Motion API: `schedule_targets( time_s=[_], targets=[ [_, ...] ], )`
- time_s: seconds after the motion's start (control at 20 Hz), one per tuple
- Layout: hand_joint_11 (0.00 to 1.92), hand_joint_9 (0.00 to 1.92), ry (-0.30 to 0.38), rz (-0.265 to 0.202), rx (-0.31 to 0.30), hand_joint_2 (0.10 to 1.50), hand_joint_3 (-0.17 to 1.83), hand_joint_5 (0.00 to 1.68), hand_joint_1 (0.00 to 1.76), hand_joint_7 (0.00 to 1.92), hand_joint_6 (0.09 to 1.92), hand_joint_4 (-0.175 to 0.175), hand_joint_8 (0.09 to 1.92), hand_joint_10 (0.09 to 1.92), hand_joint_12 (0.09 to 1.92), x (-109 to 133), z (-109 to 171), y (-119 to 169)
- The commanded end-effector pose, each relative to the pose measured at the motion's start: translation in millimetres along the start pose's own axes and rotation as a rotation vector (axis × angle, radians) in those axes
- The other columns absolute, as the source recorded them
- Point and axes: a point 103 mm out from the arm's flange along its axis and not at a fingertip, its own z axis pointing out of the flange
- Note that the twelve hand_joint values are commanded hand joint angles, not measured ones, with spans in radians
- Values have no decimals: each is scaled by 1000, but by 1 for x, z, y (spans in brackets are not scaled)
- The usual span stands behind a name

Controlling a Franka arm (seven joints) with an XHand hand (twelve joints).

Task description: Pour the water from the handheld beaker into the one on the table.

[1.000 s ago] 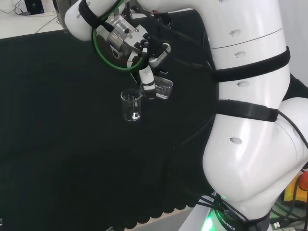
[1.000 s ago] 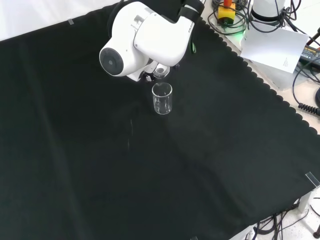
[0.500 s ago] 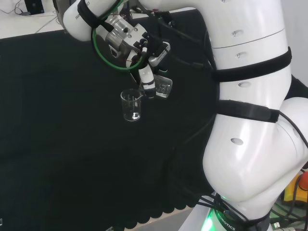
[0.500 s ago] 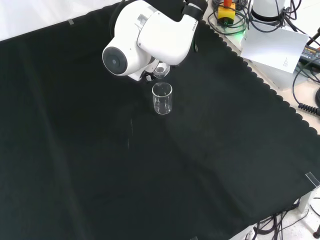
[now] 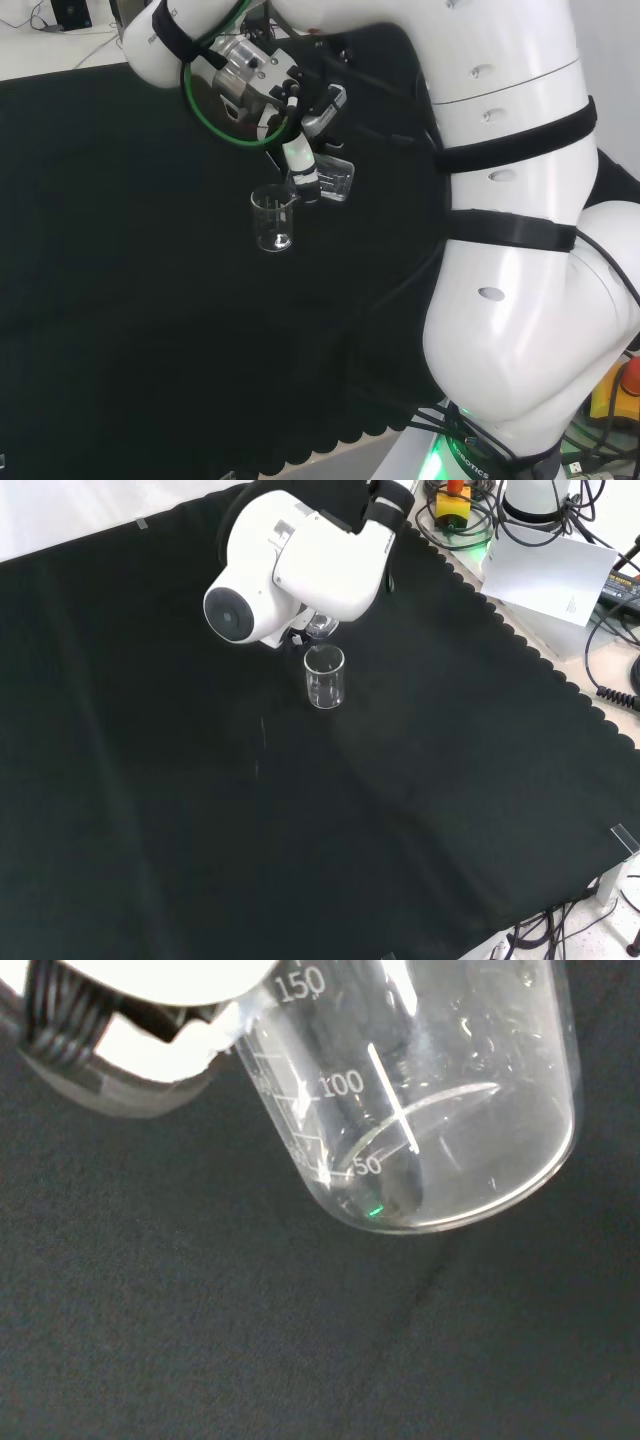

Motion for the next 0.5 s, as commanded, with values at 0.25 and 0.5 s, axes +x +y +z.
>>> schedule_targets(
  time_s=[0.25, 0.5],
  targets=[
    [1676, 1840, -37, 13, 40, 732, 558, 1216, 1121, 1597, 738, 140, 558, 87, 459, 8, -7, 1],
    [1676, 1841, -58, 26, 63, 732, 558, 1215, 1121, 1596, 740, 141, 561, 87, 460, 11, -10, -2]
  ],
)
